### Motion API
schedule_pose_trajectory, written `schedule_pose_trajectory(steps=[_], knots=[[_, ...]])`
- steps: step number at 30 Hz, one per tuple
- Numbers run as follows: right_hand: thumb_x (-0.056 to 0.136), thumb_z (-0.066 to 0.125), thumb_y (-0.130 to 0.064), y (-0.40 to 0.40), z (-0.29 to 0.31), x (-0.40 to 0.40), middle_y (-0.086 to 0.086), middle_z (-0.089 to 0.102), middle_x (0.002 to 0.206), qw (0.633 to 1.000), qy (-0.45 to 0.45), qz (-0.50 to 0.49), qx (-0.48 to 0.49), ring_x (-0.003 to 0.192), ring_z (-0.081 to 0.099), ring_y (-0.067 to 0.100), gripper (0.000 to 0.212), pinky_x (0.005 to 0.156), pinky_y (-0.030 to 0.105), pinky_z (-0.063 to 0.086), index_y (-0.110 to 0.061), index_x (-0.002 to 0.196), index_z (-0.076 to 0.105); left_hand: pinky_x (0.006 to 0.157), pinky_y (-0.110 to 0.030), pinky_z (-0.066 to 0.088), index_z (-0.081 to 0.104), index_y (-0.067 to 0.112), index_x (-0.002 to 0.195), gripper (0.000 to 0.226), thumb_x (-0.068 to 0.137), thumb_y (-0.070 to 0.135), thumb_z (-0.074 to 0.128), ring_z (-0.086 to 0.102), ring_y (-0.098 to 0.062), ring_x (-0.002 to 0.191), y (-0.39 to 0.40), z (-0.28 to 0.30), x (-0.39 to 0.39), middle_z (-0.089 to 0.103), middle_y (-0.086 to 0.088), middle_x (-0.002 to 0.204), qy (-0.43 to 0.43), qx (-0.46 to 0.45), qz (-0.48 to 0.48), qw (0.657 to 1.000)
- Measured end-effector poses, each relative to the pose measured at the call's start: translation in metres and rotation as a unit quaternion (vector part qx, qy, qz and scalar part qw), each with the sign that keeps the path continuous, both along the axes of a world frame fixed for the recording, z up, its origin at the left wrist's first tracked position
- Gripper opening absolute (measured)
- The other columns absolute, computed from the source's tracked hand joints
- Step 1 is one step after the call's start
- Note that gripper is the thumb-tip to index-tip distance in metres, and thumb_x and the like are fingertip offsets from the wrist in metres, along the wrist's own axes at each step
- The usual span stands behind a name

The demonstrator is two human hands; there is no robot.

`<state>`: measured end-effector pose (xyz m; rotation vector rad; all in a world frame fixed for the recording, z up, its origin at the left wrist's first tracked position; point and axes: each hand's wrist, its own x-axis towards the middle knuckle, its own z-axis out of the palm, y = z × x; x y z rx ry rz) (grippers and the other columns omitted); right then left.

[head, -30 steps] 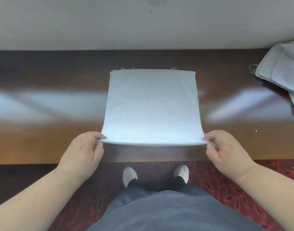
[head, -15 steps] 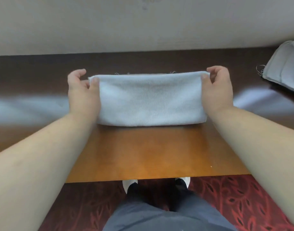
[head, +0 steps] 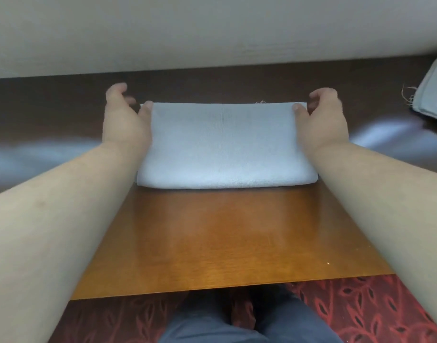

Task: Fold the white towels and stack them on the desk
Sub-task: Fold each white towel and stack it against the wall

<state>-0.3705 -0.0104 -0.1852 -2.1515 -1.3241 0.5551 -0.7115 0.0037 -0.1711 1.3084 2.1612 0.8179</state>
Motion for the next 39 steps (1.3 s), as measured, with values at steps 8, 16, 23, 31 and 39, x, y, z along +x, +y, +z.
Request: schedule_pose_trajectory(steps=[8, 16, 23, 31, 39], knots=[[0.098, 0.017, -0.059, -0.073, 0.000, -0.055, 0.003, 0.014, 0.163, 0.911, -0.211, 0.350, -0.063, 0.151, 0.003, 0.023, 0.065, 0.121, 0.045, 0.004, -0.024, 0.154, 0.023, 0.120, -0.047, 0.006, 0.023, 0.028, 0.153, 0.058, 0.099, 0.049, 0.026, 0.007, -0.028, 0.149, -0.094, -0.012, 0.041, 0.013, -0.008, 0.162, 0.267, -0.053, -0.376, 0.886], [0.094, 0.029, -0.063, -0.074, 0.006, -0.042, 0.002, 0.020, 0.161, 0.957, -0.128, 0.249, -0.071, 0.150, 0.009, 0.022, 0.066, 0.121, 0.044, 0.007, -0.028, 0.149, 0.034, 0.118, -0.043, 0.007, 0.014, 0.033, 0.152, 0.064, 0.095, 0.059, 0.026, 0.005, -0.025, 0.147, -0.095, -0.007, 0.029, 0.010, -0.003, 0.161, 0.225, -0.111, -0.208, 0.945], [0.084, 0.069, -0.033, -0.059, 0.029, -0.026, -0.001, 0.057, 0.115, 0.967, 0.158, -0.090, -0.179, 0.085, 0.059, 0.021, 0.062, 0.064, 0.030, 0.049, -0.022, 0.135, 0.035, 0.089, -0.035, 0.043, 0.042, 0.010, 0.134, 0.066, 0.086, 0.050, 0.062, 0.056, -0.032, 0.109, -0.077, 0.014, 0.008, 0.056, -0.010, 0.127, -0.016, -0.291, 0.045, 0.955], [0.079, 0.080, -0.032, -0.041, 0.030, -0.009, 0.000, 0.074, 0.070, 0.888, 0.341, -0.122, -0.284, 0.061, 0.072, 0.020, 0.028, 0.057, 0.027, 0.055, -0.012, 0.093, 0.066, 0.092, -0.039, 0.049, 0.050, 0.021, 0.110, 0.029, 0.084, 0.035, 0.055, 0.058, -0.027, 0.095, -0.079, 0.025, 0.019, 0.059, 0.000, 0.099, -0.097, -0.287, 0.048, 0.952], [0.080, 0.063, -0.021, -0.054, 0.060, -0.003, 0.004, 0.072, 0.101, 0.938, 0.288, 0.038, -0.189, 0.083, 0.071, 0.025, 0.027, 0.076, 0.043, 0.060, -0.021, 0.108, 0.060, 0.059, -0.023, 0.042, 0.046, 0.024, 0.106, 0.023, 0.091, 0.035, 0.060, 0.056, -0.012, 0.072, -0.116, 0.065, 0.024, 0.055, 0.008, 0.081, -0.135, -0.141, 0.106, 0.975]])
